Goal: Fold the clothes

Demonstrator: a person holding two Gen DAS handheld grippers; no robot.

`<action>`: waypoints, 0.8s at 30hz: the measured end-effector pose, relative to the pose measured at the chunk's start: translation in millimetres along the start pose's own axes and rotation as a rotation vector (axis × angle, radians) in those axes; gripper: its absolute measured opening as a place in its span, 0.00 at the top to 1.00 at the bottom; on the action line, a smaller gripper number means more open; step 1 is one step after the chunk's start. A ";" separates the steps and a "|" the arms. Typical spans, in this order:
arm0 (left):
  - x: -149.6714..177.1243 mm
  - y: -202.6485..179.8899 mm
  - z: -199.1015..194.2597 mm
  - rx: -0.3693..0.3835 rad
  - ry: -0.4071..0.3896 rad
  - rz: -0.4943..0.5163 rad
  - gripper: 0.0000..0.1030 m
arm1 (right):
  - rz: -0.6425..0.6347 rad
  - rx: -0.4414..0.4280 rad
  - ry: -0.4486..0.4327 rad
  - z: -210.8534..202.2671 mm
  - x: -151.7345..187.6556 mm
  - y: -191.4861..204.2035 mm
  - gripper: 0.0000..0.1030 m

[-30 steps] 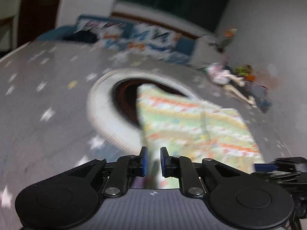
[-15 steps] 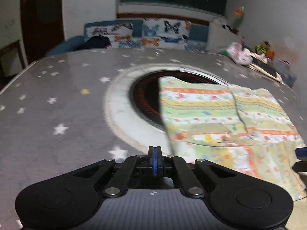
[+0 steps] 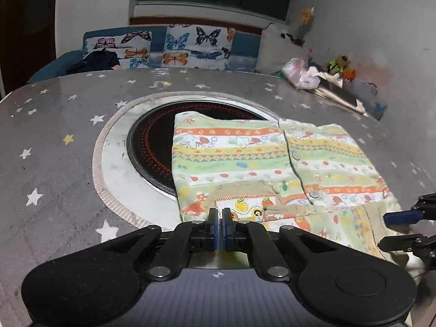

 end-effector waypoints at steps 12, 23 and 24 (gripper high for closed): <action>23.3 -57.2 -44.3 0.149 0.022 0.132 0.74 | -0.122 0.007 0.004 -6.5 7.0 23.9 0.61; 55.0 -65.3 -81.6 0.145 0.125 0.126 0.50 | -0.247 0.002 0.025 -32.6 17.3 47.6 0.56; 59.0 -66.4 -82.2 0.151 0.144 0.117 0.50 | -0.261 0.000 0.029 -34.6 19.2 50.3 0.54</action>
Point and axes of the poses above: each gripper's, at about its wrist camera, not at the fingertips, and z roughly the way its jaws point, y to its left, x to its underside, the point moved 6 cm from there along z, roughly the way its jaws point, and after that the axes turned 3 degrees about -x, right-handed, at the moved point
